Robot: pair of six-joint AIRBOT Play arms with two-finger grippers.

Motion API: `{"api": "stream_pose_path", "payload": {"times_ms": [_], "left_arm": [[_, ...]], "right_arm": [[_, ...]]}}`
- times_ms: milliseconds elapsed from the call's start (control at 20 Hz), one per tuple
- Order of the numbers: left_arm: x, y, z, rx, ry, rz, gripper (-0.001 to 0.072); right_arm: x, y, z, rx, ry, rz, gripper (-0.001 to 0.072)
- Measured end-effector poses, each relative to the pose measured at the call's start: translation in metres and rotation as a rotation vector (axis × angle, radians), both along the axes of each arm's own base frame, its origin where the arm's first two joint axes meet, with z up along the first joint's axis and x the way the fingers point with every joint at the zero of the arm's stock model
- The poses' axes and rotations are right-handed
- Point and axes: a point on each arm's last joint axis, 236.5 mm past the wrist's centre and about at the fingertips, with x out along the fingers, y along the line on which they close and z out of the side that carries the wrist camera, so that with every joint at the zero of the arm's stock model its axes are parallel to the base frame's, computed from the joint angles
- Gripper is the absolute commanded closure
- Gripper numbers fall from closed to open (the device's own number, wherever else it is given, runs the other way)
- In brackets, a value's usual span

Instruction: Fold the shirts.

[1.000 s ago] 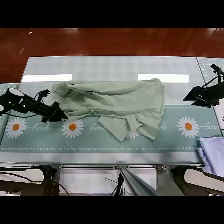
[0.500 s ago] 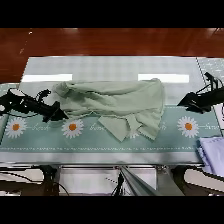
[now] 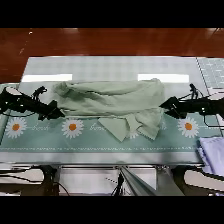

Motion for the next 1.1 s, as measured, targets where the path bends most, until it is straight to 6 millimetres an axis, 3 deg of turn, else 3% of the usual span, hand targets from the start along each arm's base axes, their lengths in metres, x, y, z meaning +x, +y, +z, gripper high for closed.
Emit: {"api": "stream_pose_path", "payload": {"times_ms": [50, 100, 250, 350, 400, 550, 650, 750, 850, 950, 1050, 1100], "left_arm": [[0.000, -0.001, 0.001, -0.004, -0.001, 0.001, 0.0679], [0.000, -0.001, 0.002, -0.007, -0.001, -0.001, 0.0679], [0.013, 0.001, 0.017, 0.001, -0.054, -0.006, 0.0679], [0.033, 0.006, 0.042, 0.022, -0.145, -0.007, 0.0679], [0.048, 0.009, 0.064, 0.036, -0.216, -0.005, 0.0679], [0.090, 0.014, 0.163, 0.082, -0.502, 0.002, 0.0679], [0.106, 0.012, 0.264, 0.122, -0.768, 0.011, 0.0679], [0.100, 0.007, 0.372, 0.181, -1.047, 0.026, 0.0679], [0.070, -0.001, 0.477, 0.249, -1.327, 0.053, 0.0679], [0.023, -0.010, 0.559, 0.330, -1.559, 0.074, 0.0680], [-0.034, -0.021, 0.617, 0.413, -1.738, 0.092, 0.0681], [-0.060, -0.023, 0.634, 0.460, -1.792, 0.103, 0.0681]], "right_arm": [[0.002, 0.005, -0.006, -0.009, 0.000, 0.002, 0.0563], [0.004, 0.010, -0.010, -0.013, 0.004, -0.005, 0.0694], [0.020, 0.012, 0.000, -0.029, -0.048, -0.003, 0.0695], [0.039, 0.007, 0.033, -0.031, -0.143, 0.009, 0.0695], [0.047, 0.006, 0.056, -0.034, -0.200, 0.029, 0.0695], [0.079, -0.006, 0.162, -0.103, -0.474, 0.052, 0.0695], [0.088, -0.010, 0.255, -0.172, -0.702, 0.048, 0.0696], [0.081, -0.015, 0.356, -0.260, -0.949, 0.016, 0.0696], [0.056, -0.015, 0.454, -0.337, -1.188, -0.033, 0.0696], [0.019, -0.012, 0.537, -0.393, -1.379, -0.091, 0.0696], [-0.023, -0.008, 0.599, -0.428, -1.518, -0.141, 0.0696], [-0.043, -0.005, 0.621, -0.446, -1.569, -0.159, 0.0696]]}}
